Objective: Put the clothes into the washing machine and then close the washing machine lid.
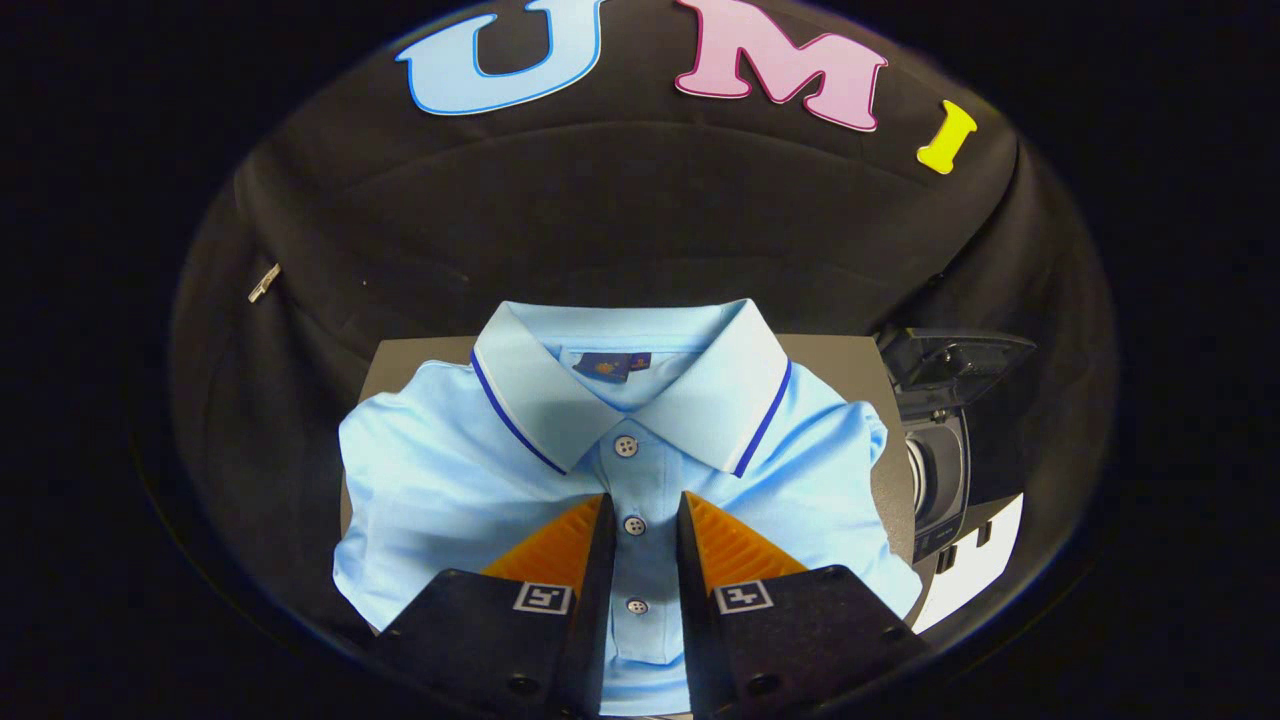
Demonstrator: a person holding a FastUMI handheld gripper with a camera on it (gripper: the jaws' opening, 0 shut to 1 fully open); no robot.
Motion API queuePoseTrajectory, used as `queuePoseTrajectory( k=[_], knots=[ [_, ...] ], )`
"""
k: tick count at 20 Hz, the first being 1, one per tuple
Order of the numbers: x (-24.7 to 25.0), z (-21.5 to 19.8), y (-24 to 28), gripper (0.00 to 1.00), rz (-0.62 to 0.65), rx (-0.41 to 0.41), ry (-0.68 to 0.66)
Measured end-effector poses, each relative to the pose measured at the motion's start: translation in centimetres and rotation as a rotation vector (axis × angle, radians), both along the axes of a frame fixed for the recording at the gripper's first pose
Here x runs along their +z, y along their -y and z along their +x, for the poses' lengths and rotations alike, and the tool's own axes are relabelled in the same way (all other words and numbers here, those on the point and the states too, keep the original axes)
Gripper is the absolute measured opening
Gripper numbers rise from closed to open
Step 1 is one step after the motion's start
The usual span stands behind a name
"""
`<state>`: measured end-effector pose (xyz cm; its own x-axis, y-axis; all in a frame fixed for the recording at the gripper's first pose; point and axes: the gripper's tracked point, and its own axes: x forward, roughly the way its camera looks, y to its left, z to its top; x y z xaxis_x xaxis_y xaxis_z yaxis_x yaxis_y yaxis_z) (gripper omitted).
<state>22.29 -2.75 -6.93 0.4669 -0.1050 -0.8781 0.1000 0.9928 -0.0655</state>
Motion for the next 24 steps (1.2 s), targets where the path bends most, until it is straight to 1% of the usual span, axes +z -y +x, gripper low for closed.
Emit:
queuePoseTrajectory(
  k=[4, 5, 6, 8, 12, 13, 15, 19, 24],
  knots=[
    [0.1, 0.1, 0.1, 0.37, -0.002, -0.01, 0.012],
    [0.4, 0.1, -0.2, 0.37, -0.003, 0.015, 0.027],
    [0.2, 0.4, -0.1, 0.09, -0.011, 0.03, 0.036],
    [0.3, 0.0, -0.3, 0.09, -0.003, 0.024, 0.048],
    [0.5, 0.0, -0.3, 0.09, -0.016, 0.059, 0.096],
    [0.5, 0.0, -0.4, 0.09, -0.018, 0.072, 0.122],
    [0.7, 0.0, -0.4, 0.05, -0.01, 0.087, 0.182],
    [1.9, -0.7, -1.0, 0.05, -0.041, 0.141, 0.318],
    [4.0, -2.3, -1.3, 0.05, -0.066, 0.149, 0.439]
  ],
)
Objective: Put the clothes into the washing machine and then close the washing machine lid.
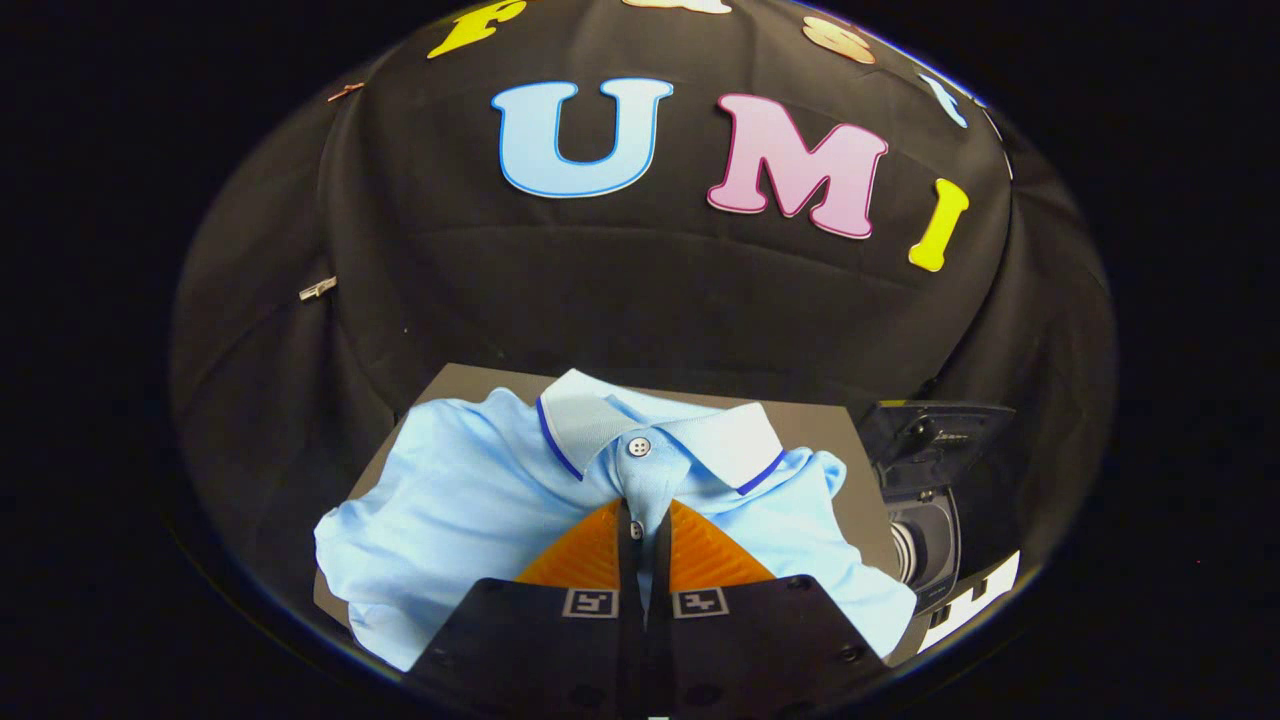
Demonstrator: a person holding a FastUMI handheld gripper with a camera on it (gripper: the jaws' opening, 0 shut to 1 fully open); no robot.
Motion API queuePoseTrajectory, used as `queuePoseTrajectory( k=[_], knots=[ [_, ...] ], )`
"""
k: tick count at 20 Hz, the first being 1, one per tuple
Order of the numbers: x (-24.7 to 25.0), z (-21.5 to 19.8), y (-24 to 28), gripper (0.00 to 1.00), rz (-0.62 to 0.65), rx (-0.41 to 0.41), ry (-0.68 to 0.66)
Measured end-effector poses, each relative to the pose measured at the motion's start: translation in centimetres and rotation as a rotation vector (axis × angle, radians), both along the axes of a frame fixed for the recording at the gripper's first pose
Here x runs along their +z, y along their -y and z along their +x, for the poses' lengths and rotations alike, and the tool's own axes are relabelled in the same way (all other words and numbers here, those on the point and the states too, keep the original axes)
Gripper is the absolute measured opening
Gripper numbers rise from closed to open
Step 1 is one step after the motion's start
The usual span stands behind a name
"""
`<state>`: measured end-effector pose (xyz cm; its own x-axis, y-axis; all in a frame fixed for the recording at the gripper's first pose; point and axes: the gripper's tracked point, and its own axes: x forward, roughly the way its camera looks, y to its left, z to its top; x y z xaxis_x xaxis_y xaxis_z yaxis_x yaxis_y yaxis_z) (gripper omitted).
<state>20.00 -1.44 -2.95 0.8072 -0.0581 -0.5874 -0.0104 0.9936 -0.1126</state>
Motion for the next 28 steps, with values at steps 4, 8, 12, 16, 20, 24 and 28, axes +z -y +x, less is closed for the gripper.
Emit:
queuePoseTrajectory(
  k=[4, 8, 12, 16, 20, 24, 28],
  knots=[
    [3.0, -1.1, 0.2, 0.05, 0.004, -0.012, 0.094],
    [6.5, -1.8, 1.8, 0.05, -0.039, -0.012, 0.169],
    [10.2, -2.2, 4.4, 0.05, -0.08, 0.001, 0.228],
    [12.9, -2.5, 8.9, 0.05, -0.098, 0.008, 0.254],
    [14.1, -2.6, 14.9, 0.05, -0.083, 0.018, 0.264],
    [14.3, -2.8, 21.1, 0.05, -0.076, 0.012, 0.265],
    [13.2, -2.8, 26.4, 0.05, -0.077, 0.009, 0.254]
  ],
)
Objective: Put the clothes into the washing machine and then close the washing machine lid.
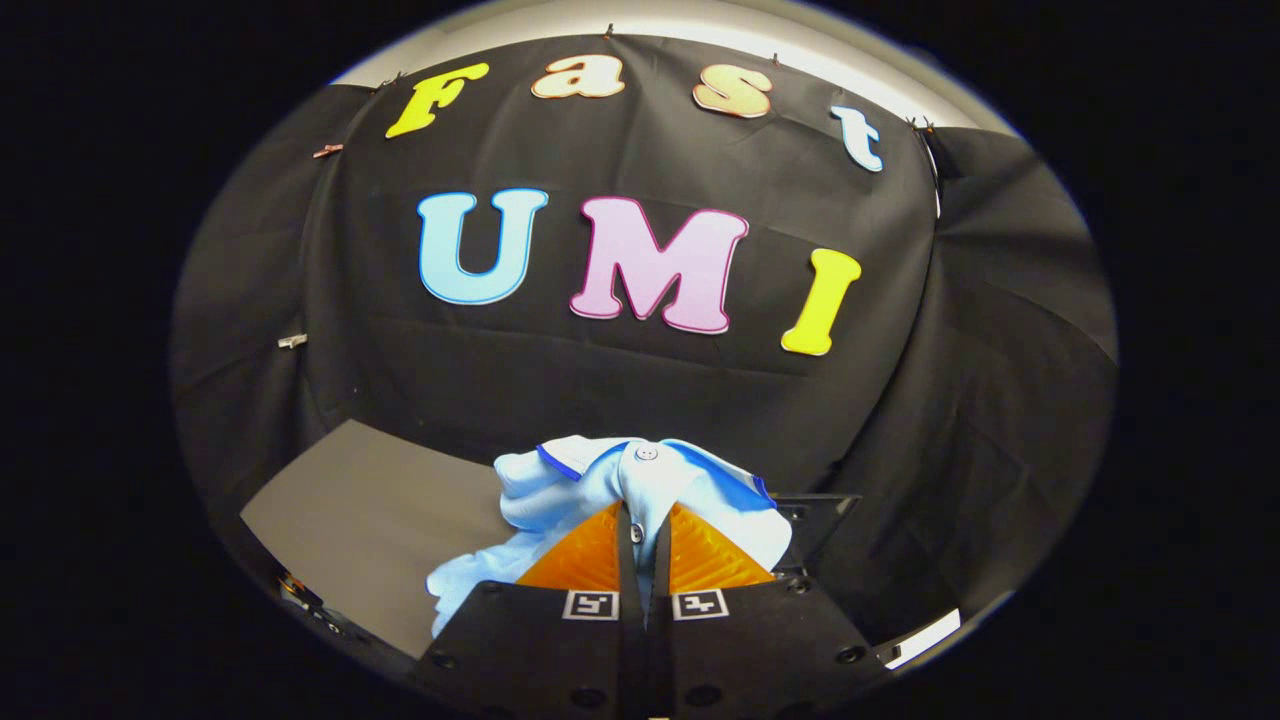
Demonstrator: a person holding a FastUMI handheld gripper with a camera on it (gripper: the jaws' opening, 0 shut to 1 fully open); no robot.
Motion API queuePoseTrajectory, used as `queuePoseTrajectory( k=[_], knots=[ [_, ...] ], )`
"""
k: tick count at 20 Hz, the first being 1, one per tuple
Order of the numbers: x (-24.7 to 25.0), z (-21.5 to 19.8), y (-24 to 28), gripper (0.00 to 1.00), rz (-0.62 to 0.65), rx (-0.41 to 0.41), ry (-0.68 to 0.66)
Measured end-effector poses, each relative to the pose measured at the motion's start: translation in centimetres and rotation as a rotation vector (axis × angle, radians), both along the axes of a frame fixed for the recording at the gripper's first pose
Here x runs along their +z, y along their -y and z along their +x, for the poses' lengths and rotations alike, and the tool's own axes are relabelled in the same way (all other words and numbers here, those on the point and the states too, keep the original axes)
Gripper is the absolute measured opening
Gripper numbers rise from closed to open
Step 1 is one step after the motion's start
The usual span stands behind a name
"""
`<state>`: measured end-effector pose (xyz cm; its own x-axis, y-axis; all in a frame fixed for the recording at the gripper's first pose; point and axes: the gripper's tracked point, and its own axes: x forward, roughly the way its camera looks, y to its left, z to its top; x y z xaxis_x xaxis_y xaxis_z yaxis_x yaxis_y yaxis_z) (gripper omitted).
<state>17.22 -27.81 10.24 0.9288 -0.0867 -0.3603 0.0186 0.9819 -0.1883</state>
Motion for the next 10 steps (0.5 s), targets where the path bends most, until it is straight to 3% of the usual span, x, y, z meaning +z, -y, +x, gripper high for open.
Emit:
queuePoseTrajectory(
  k=[10],
  knots=[
    [-8.7, 1.7, 11.0, 0.05, -0.058, -0.059, -0.129]
  ],
)
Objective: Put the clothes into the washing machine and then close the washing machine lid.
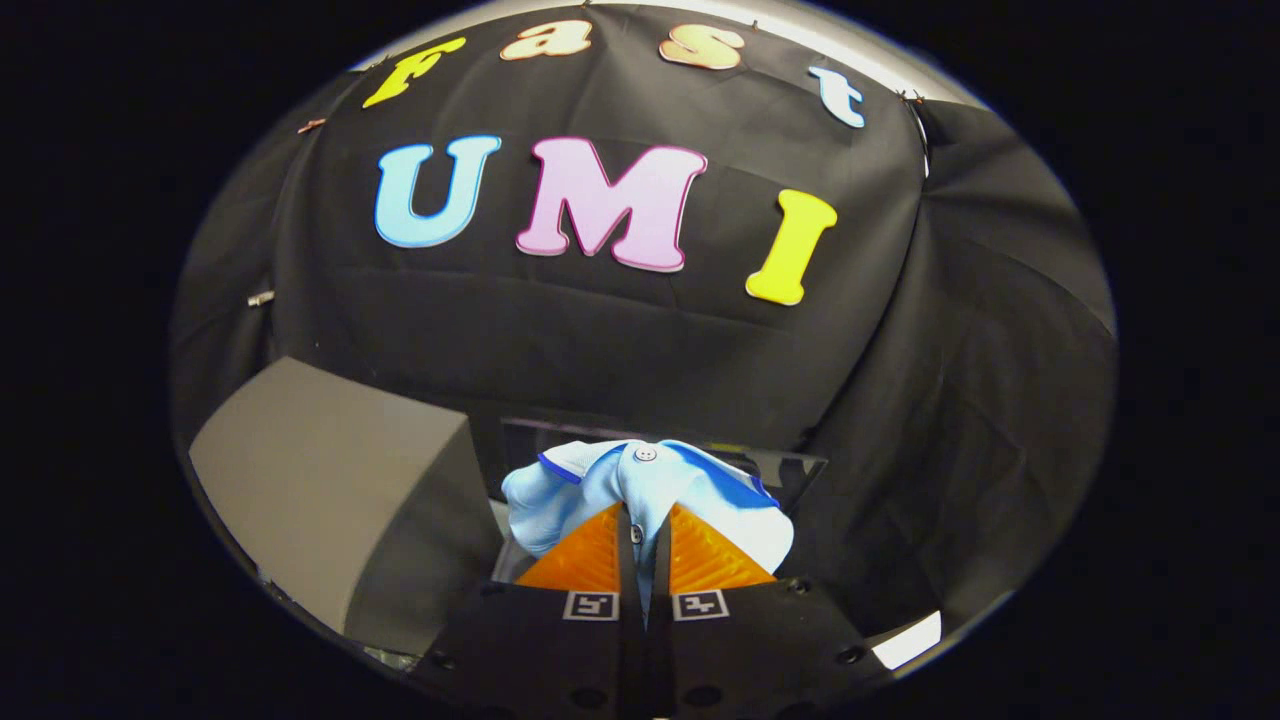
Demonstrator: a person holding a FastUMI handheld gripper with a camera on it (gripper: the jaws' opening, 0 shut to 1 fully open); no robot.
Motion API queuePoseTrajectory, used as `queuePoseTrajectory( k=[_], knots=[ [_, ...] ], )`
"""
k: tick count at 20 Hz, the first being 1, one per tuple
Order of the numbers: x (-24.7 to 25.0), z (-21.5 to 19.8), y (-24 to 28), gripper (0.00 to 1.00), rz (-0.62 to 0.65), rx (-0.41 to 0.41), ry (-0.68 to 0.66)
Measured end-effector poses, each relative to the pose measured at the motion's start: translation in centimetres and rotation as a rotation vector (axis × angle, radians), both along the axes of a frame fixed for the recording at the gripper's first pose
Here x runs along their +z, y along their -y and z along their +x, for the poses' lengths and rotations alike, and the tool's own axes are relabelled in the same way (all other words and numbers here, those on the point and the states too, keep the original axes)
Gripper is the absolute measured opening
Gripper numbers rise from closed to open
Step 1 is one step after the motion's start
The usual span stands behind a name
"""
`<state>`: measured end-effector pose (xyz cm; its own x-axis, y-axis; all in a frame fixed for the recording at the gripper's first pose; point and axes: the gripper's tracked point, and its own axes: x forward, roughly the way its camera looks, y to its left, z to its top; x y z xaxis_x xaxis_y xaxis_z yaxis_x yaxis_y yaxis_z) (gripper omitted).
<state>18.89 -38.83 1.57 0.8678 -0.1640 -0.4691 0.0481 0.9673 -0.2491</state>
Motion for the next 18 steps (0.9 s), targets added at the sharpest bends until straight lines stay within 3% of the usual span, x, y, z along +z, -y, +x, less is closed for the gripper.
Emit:
queuePoseTrajectory(
  k=[10, 18],
  knots=[
    [-19.7, 0.9, 5.0, 0.05, 0.043, -0.08, -0.256],
    [-29.5, 0.8, 5.5, 0.05, 0.078, -0.139, -0.415]
  ],
)
